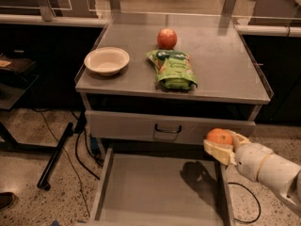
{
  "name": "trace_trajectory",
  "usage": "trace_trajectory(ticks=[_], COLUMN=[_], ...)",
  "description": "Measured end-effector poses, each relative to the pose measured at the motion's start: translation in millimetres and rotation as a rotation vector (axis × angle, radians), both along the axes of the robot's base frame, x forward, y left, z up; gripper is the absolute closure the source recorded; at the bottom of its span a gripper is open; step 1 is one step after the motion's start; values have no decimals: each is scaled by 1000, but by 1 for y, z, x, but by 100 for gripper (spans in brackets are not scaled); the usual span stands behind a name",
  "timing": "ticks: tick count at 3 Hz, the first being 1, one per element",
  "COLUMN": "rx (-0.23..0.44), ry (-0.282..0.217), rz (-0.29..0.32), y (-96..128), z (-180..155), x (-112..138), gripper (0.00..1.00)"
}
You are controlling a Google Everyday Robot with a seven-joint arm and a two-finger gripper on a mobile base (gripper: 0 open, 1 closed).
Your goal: Pick orange from middle drawer and place on counter
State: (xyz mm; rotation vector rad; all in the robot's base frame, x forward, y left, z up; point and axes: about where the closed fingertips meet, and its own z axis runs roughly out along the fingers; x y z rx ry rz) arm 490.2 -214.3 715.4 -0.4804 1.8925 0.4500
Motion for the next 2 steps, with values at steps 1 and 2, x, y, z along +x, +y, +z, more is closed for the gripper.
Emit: trace_trajectory(ticks=[1,2], rx=[4,3], ry=[-61,-125], rz=[-76,-148], y=[-30,-59], z=[44,92], x=[7,15], gripper=[100,100])
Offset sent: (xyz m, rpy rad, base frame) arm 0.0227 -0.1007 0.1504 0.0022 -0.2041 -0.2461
